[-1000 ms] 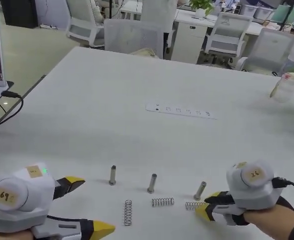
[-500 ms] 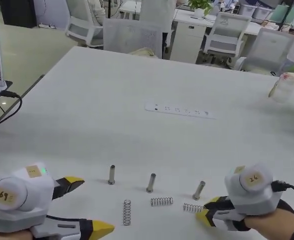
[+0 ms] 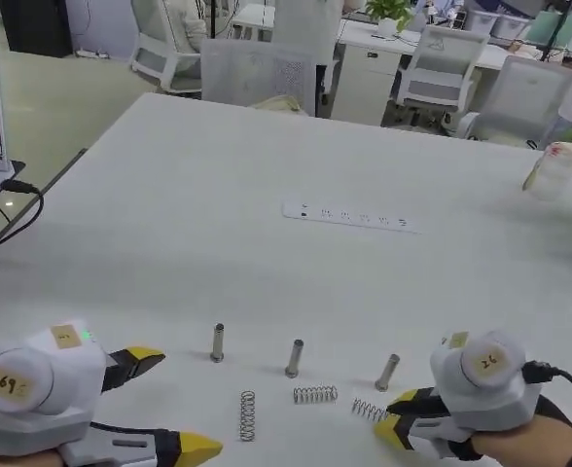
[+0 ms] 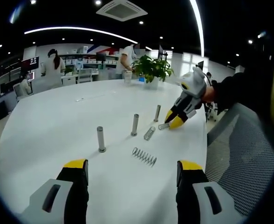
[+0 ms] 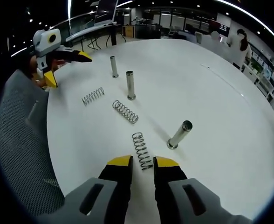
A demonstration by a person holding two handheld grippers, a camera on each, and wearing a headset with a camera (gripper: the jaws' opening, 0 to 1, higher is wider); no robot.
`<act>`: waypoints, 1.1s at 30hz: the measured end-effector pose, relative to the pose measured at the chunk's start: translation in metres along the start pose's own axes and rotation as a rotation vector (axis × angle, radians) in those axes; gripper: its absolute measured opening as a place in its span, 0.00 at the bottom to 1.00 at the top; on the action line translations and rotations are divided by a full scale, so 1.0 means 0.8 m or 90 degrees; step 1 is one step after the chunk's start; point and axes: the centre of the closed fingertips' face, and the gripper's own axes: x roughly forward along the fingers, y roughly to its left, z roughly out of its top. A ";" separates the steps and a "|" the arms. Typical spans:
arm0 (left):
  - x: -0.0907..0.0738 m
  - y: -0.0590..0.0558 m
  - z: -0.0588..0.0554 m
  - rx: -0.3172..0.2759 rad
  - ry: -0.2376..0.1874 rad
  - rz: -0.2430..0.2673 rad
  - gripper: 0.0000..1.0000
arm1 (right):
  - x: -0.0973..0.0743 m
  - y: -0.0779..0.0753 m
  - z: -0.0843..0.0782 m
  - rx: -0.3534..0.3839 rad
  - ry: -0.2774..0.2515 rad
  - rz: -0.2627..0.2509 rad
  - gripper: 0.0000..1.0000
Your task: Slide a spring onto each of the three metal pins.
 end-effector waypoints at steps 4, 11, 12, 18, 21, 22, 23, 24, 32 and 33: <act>0.000 0.000 0.000 0.000 0.001 0.000 0.74 | 0.004 0.004 0.001 -0.019 -0.005 0.003 0.15; 0.000 0.000 -0.001 0.000 0.001 0.000 0.74 | 0.009 0.005 0.003 -0.039 -0.012 0.011 0.15; 0.000 0.000 -0.001 -0.001 0.002 0.000 0.74 | 0.009 0.007 0.007 -0.046 -0.022 0.012 0.15; 0.000 0.001 -0.001 0.000 0.001 0.001 0.74 | 0.011 0.009 0.008 -0.055 -0.017 0.009 0.08; -0.001 0.002 -0.001 -0.001 0.000 0.002 0.74 | 0.011 0.005 0.008 -0.063 -0.015 0.000 0.08; -0.001 0.002 -0.001 -0.001 0.000 0.002 0.74 | 0.010 0.005 0.008 -0.065 -0.014 -0.002 0.08; -0.001 0.001 -0.001 -0.001 0.000 0.001 0.74 | 0.009 0.006 0.010 -0.061 -0.018 0.002 0.08; -0.002 0.001 -0.001 0.001 -0.001 0.000 0.73 | 0.007 0.010 0.012 -0.053 -0.022 0.011 0.08; -0.009 -0.008 0.005 0.018 -0.001 -0.013 0.70 | -0.008 0.034 0.029 -0.092 -0.021 0.027 0.08; -0.010 -0.009 0.005 0.019 -0.001 -0.016 0.68 | -0.009 0.035 0.030 -0.094 -0.020 0.028 0.08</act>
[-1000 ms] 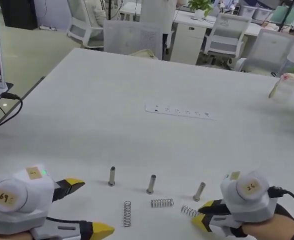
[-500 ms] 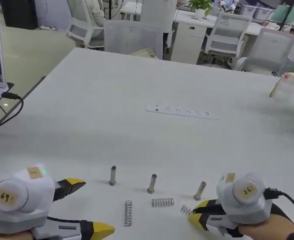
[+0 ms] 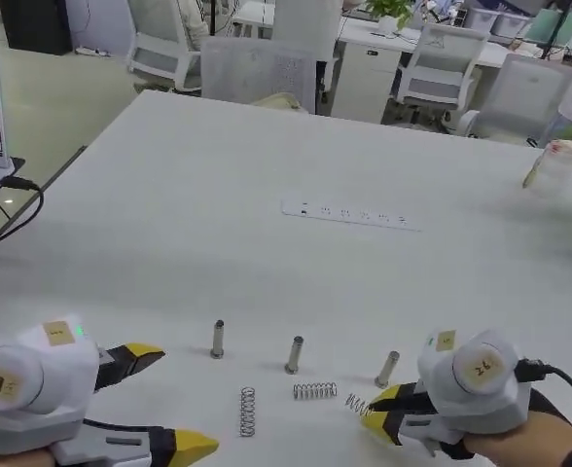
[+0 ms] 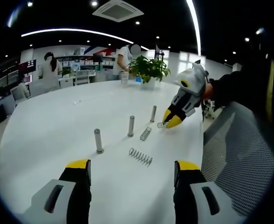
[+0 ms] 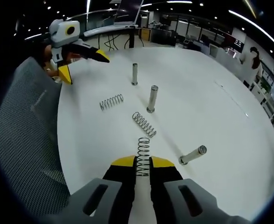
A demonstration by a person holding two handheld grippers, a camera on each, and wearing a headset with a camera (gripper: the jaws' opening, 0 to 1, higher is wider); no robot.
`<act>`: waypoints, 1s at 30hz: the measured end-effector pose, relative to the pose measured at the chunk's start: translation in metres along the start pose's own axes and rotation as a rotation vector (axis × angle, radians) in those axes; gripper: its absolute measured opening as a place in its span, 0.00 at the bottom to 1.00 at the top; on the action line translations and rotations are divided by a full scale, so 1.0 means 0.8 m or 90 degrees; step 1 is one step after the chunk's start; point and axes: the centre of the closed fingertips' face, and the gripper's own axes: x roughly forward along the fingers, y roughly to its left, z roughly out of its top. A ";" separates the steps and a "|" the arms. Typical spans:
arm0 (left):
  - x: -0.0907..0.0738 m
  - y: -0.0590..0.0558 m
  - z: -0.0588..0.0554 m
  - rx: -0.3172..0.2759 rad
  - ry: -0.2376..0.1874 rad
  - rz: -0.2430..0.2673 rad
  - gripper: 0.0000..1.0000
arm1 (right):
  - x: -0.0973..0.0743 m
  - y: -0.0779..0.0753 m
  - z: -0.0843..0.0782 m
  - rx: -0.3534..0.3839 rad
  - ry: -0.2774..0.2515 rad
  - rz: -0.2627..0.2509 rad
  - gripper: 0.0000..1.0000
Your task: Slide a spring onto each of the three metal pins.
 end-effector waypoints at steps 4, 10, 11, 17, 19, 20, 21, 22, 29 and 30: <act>-0.001 -0.013 0.006 0.011 0.001 -0.024 0.64 | -0.007 0.016 0.013 -0.024 0.008 0.024 0.08; 0.000 -0.026 0.019 0.024 -0.004 -0.051 0.57 | -0.017 0.038 0.045 -0.055 0.005 0.067 0.08; 0.001 -0.027 0.021 0.031 -0.005 -0.053 0.57 | -0.019 0.042 0.054 -0.061 0.001 0.073 0.08; 0.003 -0.036 0.038 0.044 -0.017 -0.072 0.54 | -0.021 0.062 0.094 -0.095 -0.013 0.114 0.08; 0.004 -0.043 0.044 0.053 -0.020 -0.085 0.50 | -0.020 0.068 0.104 -0.107 -0.015 0.124 0.08; 0.005 -0.045 0.045 0.058 -0.019 -0.088 0.49 | -0.020 0.070 0.108 -0.112 -0.016 0.129 0.08; 0.006 -0.047 0.047 0.062 -0.018 -0.091 0.48 | -0.020 0.073 0.113 -0.118 -0.019 0.134 0.08; 0.007 -0.050 0.049 0.066 -0.018 -0.097 0.47 | -0.020 0.076 0.116 -0.123 -0.019 0.138 0.08; 0.013 -0.067 0.058 0.095 -0.014 -0.132 0.36 | -0.017 0.091 0.123 -0.160 -0.006 0.167 0.08; 0.014 -0.070 0.058 0.102 -0.011 -0.137 0.35 | -0.016 0.094 0.123 -0.165 -0.003 0.171 0.08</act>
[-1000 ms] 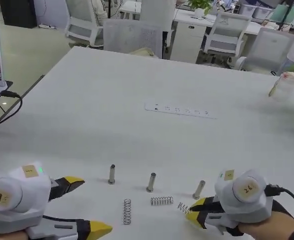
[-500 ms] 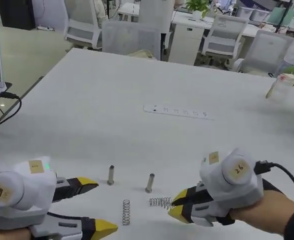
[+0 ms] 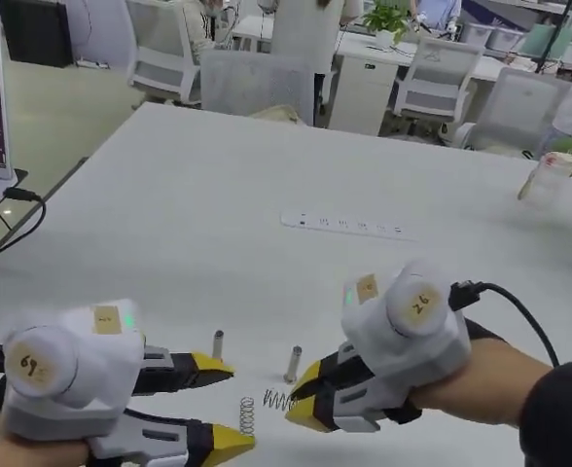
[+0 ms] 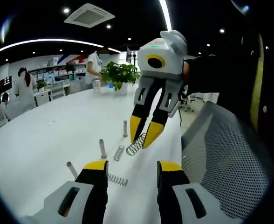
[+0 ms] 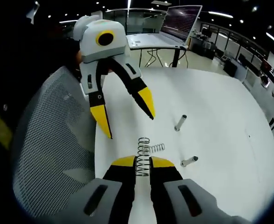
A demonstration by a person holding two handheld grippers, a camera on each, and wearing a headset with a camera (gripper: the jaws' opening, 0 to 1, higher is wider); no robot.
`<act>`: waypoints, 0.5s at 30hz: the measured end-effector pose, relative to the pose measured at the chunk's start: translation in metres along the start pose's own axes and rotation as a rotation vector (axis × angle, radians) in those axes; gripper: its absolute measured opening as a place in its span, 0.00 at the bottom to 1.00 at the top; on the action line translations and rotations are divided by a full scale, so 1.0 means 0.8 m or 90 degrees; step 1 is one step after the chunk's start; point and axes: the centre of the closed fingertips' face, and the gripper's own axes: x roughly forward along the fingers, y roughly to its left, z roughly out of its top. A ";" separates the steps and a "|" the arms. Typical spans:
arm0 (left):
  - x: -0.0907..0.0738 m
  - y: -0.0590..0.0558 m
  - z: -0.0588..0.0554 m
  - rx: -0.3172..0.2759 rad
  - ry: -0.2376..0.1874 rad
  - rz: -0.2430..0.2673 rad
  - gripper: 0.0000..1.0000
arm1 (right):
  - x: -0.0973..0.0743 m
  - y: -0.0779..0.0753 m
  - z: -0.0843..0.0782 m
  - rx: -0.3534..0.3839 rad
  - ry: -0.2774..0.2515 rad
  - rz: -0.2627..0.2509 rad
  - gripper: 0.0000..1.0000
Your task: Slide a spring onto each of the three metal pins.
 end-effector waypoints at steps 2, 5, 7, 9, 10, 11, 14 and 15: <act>0.002 -0.002 0.001 0.008 0.000 -0.004 0.33 | 0.001 0.003 0.001 -0.006 0.004 0.007 0.08; 0.006 -0.007 0.002 0.025 0.003 -0.014 0.28 | 0.002 0.009 0.003 -0.015 0.008 0.018 0.08; 0.007 -0.011 0.002 0.037 0.005 -0.021 0.25 | 0.003 0.012 0.004 -0.019 0.011 0.027 0.08; 0.009 -0.015 0.001 0.056 0.011 -0.027 0.21 | 0.003 0.016 0.004 -0.025 0.014 0.033 0.08; 0.010 -0.016 0.001 0.061 0.012 -0.028 0.20 | 0.004 0.018 0.004 -0.026 0.015 0.037 0.08; 0.011 -0.017 0.001 0.072 0.012 -0.028 0.18 | 0.004 0.021 0.005 -0.029 0.017 0.042 0.08; 0.013 -0.021 0.002 0.080 0.012 -0.036 0.14 | 0.004 0.023 0.005 -0.033 0.019 0.047 0.08; 0.014 -0.023 0.002 0.085 0.012 -0.039 0.13 | 0.004 0.025 0.005 -0.035 0.020 0.049 0.08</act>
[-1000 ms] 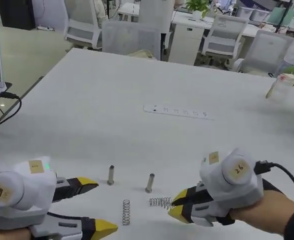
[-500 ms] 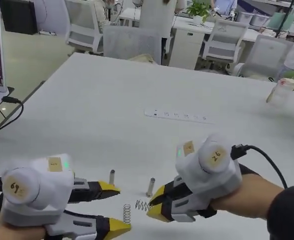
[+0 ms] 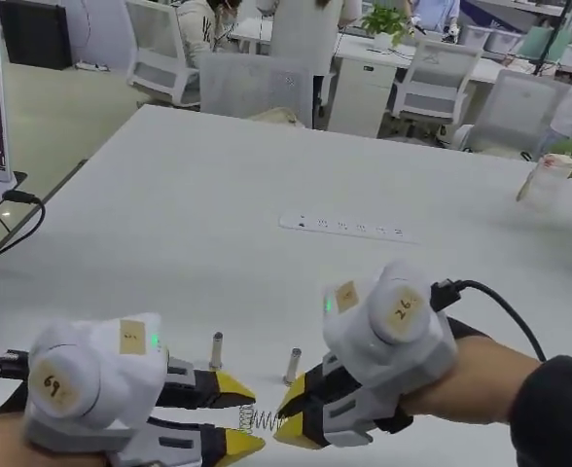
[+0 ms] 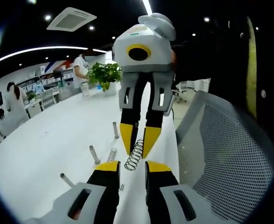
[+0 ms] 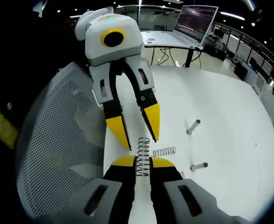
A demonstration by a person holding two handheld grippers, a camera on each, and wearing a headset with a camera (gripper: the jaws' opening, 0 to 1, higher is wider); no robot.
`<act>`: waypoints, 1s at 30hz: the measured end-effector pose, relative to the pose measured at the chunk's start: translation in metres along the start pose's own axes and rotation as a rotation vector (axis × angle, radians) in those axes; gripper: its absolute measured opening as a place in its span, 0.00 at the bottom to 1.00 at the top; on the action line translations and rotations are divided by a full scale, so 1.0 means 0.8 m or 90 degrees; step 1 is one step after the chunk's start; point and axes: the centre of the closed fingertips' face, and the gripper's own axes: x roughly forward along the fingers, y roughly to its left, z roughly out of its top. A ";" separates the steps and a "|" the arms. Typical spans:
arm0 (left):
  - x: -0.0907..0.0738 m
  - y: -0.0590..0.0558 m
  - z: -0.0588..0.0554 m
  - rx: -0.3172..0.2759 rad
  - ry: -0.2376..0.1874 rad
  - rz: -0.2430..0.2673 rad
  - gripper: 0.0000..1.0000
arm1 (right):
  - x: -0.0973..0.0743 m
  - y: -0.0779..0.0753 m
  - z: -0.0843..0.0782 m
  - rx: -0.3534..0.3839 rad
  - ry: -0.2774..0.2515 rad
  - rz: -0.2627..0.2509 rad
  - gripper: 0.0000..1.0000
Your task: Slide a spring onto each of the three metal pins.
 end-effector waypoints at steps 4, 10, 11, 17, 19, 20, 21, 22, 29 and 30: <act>0.003 -0.004 -0.002 0.014 0.009 -0.009 0.10 | 0.000 0.005 0.002 -0.006 0.002 0.009 0.08; 0.004 -0.007 -0.002 0.027 0.013 -0.014 0.05 | -0.001 0.011 0.003 -0.012 0.008 0.024 0.08; 0.004 -0.008 -0.002 0.029 0.013 -0.016 0.05 | -0.001 0.011 0.003 -0.013 0.008 0.025 0.08; 0.004 -0.014 -0.003 0.041 0.015 -0.028 0.04 | -0.002 0.016 0.001 -0.016 0.014 0.036 0.08; 0.004 -0.016 -0.002 0.047 0.014 -0.035 0.04 | -0.002 0.018 0.000 -0.018 0.012 0.040 0.08; 0.004 -0.016 -0.002 0.048 0.014 -0.037 0.03 | -0.003 0.018 0.000 -0.018 0.010 0.041 0.08; 0.004 -0.018 0.000 0.045 0.011 -0.043 0.03 | -0.003 0.019 0.000 -0.017 0.009 0.043 0.08; 0.003 -0.018 0.000 0.047 0.011 -0.043 0.03 | -0.003 0.020 -0.001 -0.018 0.006 0.045 0.08; 0.001 -0.025 0.004 0.037 0.007 -0.063 0.02 | -0.007 0.026 0.000 -0.014 -0.040 0.067 0.08; 0.001 -0.026 0.005 0.036 0.005 -0.063 0.02 | -0.008 0.026 0.000 -0.010 -0.047 0.069 0.08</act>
